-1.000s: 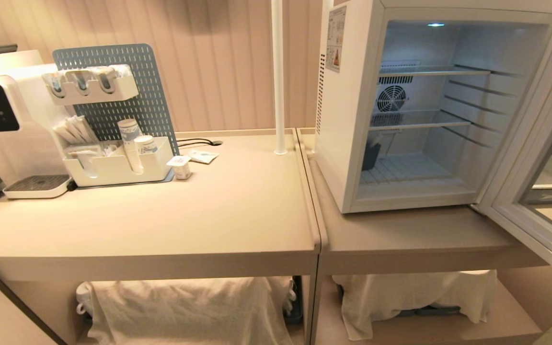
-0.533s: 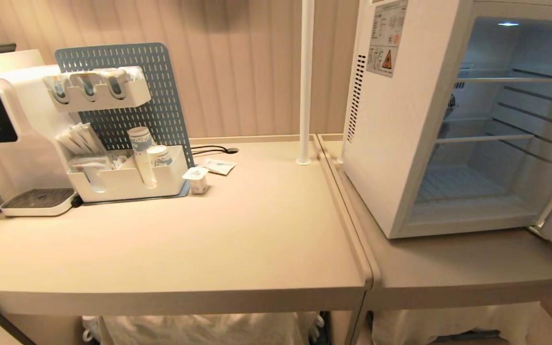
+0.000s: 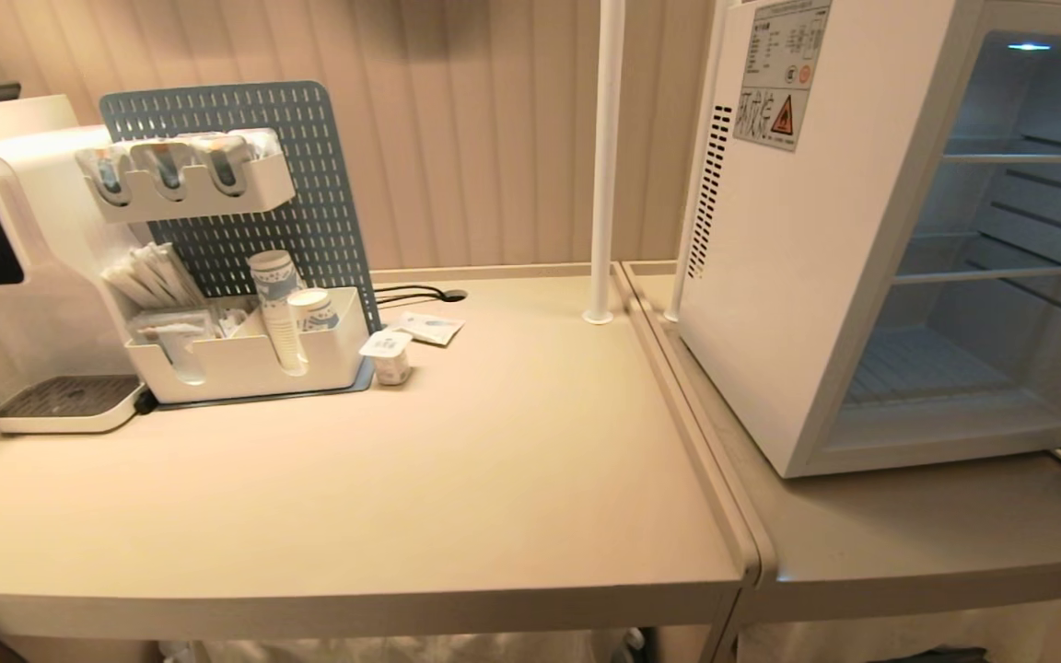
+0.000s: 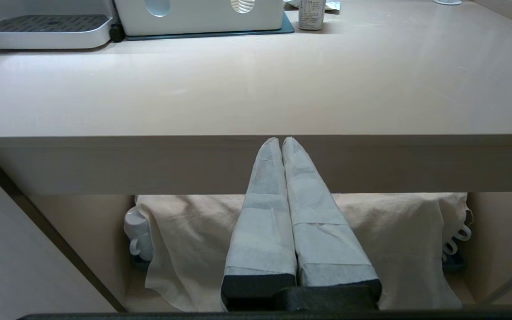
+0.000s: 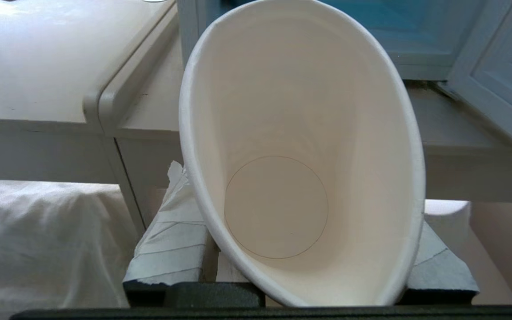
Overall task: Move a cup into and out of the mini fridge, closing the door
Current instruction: Place the paper cup on the table
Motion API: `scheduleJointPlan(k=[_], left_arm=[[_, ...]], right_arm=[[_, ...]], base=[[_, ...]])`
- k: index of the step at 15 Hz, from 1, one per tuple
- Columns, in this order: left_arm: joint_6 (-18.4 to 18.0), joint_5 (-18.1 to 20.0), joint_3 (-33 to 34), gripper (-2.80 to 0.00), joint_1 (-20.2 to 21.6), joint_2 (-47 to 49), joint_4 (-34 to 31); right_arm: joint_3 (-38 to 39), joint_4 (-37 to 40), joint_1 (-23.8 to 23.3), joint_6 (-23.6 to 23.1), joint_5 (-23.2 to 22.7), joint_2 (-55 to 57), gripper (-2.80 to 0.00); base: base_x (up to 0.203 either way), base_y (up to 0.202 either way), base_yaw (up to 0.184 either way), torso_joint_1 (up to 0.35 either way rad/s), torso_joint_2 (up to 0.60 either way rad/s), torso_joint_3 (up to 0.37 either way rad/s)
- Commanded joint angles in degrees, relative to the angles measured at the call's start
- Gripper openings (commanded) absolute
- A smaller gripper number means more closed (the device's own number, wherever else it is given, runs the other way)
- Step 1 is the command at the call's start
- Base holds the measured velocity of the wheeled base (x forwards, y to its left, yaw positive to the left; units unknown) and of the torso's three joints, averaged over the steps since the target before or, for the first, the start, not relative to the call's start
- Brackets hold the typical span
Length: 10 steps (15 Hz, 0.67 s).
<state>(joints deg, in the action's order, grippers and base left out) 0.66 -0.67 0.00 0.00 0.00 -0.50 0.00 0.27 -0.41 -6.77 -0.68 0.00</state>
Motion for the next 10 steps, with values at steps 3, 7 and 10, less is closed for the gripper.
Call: scheduleJointPlan(k=[3,7,10], left_arm=[[-0.04,-0.03,0.09,-2.80,0.00,0.09,-0.03],[0.04,-0.03,0.09,-2.80,0.00,0.09,-0.03],[-0.04,-0.03,0.09,-2.80,0.00,0.09,-0.03]], right_arm=[[1.05,0.00,-0.02,-0.17,-0.02,0.00,-2.80],[1.05,0.00,-0.02,0.01,-0.02,0.00,-2.80],[1.05,0.00,-0.02,0.01,-0.02,0.00,-2.80]], base=[[0.000,0.000,0.000,0.000,0.00,0.000],[0.000,0.000,0.000,0.000,0.00,0.000],[0.000,0.000,0.000,0.000,0.00,0.000]])
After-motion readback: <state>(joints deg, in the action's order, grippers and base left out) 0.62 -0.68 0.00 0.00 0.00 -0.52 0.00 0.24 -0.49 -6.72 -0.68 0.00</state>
